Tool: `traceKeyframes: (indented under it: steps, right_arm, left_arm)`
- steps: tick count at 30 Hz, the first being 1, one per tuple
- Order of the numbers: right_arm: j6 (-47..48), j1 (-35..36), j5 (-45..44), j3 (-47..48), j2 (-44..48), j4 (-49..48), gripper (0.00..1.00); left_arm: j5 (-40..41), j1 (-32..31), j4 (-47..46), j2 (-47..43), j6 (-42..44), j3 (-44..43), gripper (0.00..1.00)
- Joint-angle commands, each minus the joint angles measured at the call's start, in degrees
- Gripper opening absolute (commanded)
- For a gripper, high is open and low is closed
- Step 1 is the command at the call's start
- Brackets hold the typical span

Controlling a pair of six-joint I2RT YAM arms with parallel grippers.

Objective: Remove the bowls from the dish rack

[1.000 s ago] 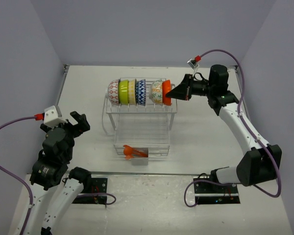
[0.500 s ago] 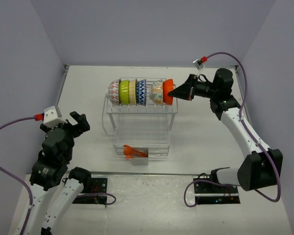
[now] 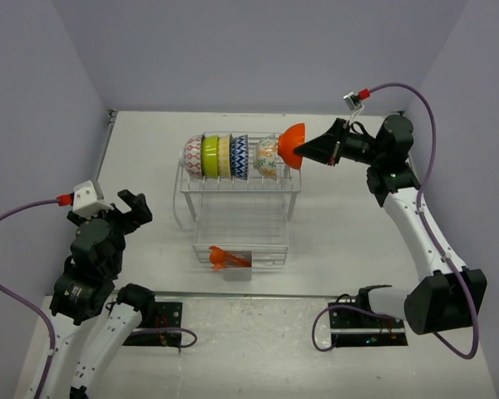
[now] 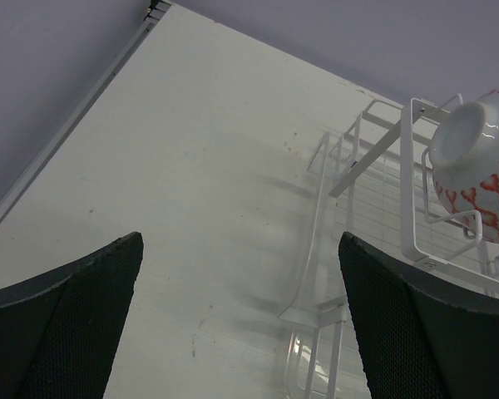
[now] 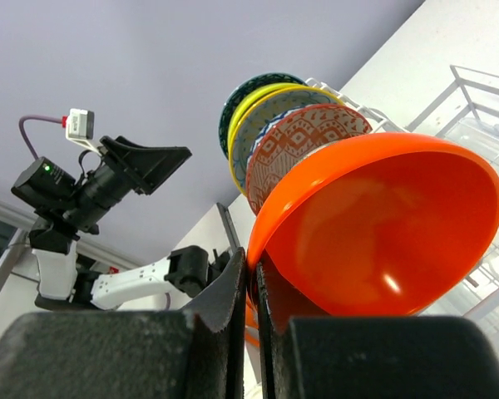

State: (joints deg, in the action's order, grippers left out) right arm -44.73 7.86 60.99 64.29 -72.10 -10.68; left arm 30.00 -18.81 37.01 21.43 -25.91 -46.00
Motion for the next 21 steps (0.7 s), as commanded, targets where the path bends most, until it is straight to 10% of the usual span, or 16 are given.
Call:
traceKeyframes:
  steps: [1,14,21]
  right_arm:
    - [1.7,-0.4,-0.4,3.8,2.7,0.4,0.00]
    - [18.3,0.1,-8.2,11.8,6.7,18.3,0.00]
    - [36.7,3.3,-45.2,22.5,4.3,45.6,0.00]
  left_arm:
    - [-0.1,0.4,-2.2,-0.2,0.9,0.6,1.00]
    - [-0.2,0.4,-2.0,0.8,1.0,-0.1,1.00]
    - [0.1,0.4,-1.6,1.3,0.7,-0.3,1.00]
